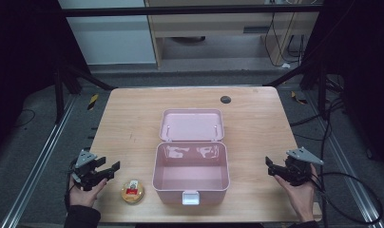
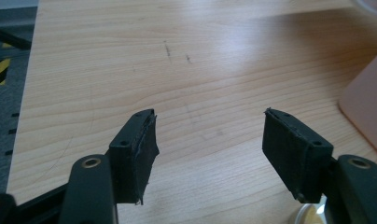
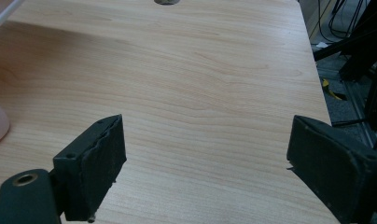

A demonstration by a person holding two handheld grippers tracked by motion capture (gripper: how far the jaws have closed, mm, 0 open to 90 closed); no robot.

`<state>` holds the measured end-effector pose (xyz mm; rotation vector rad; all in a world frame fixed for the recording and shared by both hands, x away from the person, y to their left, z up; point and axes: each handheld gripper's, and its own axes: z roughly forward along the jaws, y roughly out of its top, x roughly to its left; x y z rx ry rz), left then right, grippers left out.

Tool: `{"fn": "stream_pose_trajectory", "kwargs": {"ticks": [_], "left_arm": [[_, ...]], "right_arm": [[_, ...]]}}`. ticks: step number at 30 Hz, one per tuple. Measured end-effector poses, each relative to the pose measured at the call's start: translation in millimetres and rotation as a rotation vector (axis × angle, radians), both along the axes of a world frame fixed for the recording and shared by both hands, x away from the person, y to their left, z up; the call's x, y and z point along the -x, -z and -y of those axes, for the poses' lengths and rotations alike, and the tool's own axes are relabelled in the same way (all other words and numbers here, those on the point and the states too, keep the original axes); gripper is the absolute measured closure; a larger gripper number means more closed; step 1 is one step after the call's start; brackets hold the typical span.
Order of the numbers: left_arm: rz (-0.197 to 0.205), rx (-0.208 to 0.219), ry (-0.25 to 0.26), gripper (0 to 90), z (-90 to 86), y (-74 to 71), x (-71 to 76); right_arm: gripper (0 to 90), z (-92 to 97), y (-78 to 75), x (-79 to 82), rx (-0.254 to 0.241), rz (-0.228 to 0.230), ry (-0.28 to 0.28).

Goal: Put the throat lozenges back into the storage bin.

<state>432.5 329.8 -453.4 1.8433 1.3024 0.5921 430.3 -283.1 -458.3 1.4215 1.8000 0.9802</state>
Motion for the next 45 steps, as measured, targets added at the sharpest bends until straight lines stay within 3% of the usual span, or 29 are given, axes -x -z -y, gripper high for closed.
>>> {"fn": "stream_pose_trajectory", "kwargs": {"ticks": [10, 14, 23, 27, 32, 34, 37, 38, 45], "left_arm": [[0.008, -0.008, 0.066, 32.9, 4.1, -9.4, -1.7], [0.000, -0.035, 0.113, 32.7, 4.7, -12.3, -3.8], [-0.010, -0.042, 0.192, 31.1, -3.4, -19.2, -8.5], [-0.039, -0.069, 0.270, 29.7, -5.6, -24.6, -10.2], [-0.060, -0.082, 0.317, 29.0, -6.3, -27.4, -11.5], [-0.080, -0.098, 0.365, 28.7, -5.5, -29.1, -11.7], [-0.091, -0.108, 0.395, 27.7, -4.3, -30.6, -11.7], [-0.105, -0.124, 0.430, 27.2, -2.9, -32.4, -12.1], [-0.145, -0.192, 0.531, 24.9, 4.8, -42.5, -16.1]], "right_arm": [[9.5, 0.5, 4.3, -0.5, 0.041, -0.007, 0.003], [8.9, 0.6, 5.1, 0.0, 0.053, -0.007, 0.000], [7.8, 0.4, 8.9, -1.2, 0.075, -0.016, -0.009], [7.6, 0.9, 8.6, -0.9, 0.078, -0.016, -0.010], [7.5, 1.2, 9.3, -0.6, 0.083, -0.018, -0.012], [7.2, 1.2, 10.1, -0.8, 0.080, -0.022, -0.015], [7.0, 1.2, 10.6, -1.0, 0.083, -0.024, -0.018], [7.0, 1.3, 10.8, -1.1, 0.083, -0.024, -0.019], [6.5, 1.2, 10.9, -1.2, 0.081, -0.023, -0.024]]}}
